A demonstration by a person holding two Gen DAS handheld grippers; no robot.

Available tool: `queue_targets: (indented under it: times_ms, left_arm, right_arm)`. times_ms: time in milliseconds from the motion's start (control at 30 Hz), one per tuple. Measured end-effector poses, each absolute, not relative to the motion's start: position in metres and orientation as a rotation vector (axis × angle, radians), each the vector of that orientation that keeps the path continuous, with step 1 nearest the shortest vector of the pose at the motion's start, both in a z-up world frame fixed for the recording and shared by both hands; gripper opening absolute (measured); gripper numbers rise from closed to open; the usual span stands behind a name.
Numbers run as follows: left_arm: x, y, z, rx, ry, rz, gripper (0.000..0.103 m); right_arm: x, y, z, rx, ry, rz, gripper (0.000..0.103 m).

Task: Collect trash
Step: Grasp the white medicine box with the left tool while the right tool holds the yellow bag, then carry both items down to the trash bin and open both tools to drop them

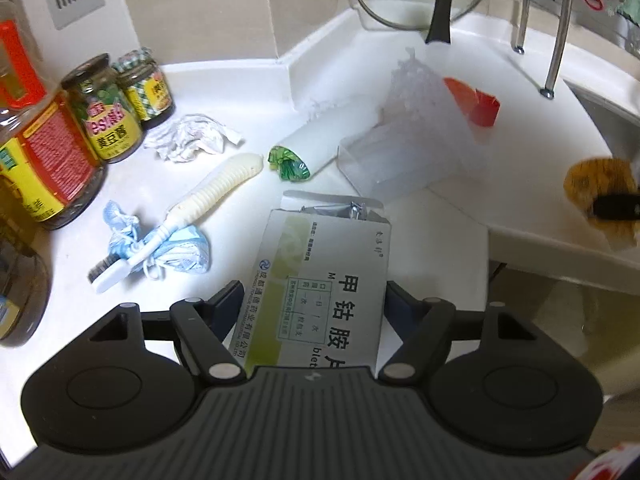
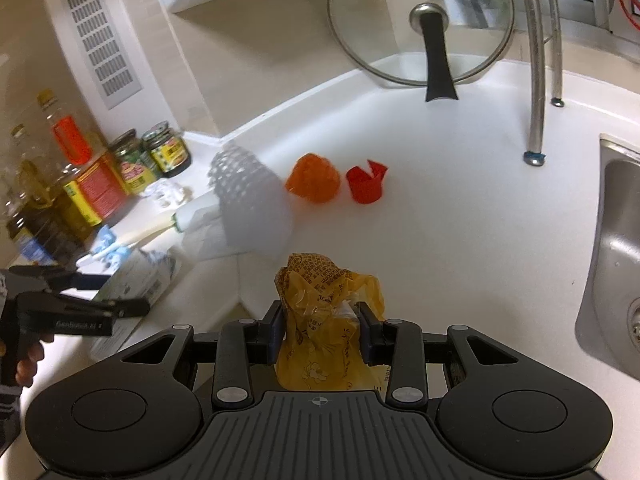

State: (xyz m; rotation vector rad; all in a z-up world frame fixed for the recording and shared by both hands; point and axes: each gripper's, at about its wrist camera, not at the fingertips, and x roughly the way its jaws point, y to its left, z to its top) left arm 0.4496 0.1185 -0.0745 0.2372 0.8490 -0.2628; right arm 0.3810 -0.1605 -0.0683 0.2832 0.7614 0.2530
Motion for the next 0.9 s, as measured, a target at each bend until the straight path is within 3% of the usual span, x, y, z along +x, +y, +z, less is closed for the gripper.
queue_targets:
  times_ms: [433,900]
  left_arm:
    - [0.356,0.090,-0.039,0.028,0.760,-0.217,0.073]
    - [0.269,0.048,-0.071,-0.107,0.840,-0.138,0.073]
  right_arm:
    - [0.343,-0.150,-0.081,0.263,0.821,0.464,0.037]
    - [0.301,-0.166,-0.116,0.221,0.934,0.585,0.037]
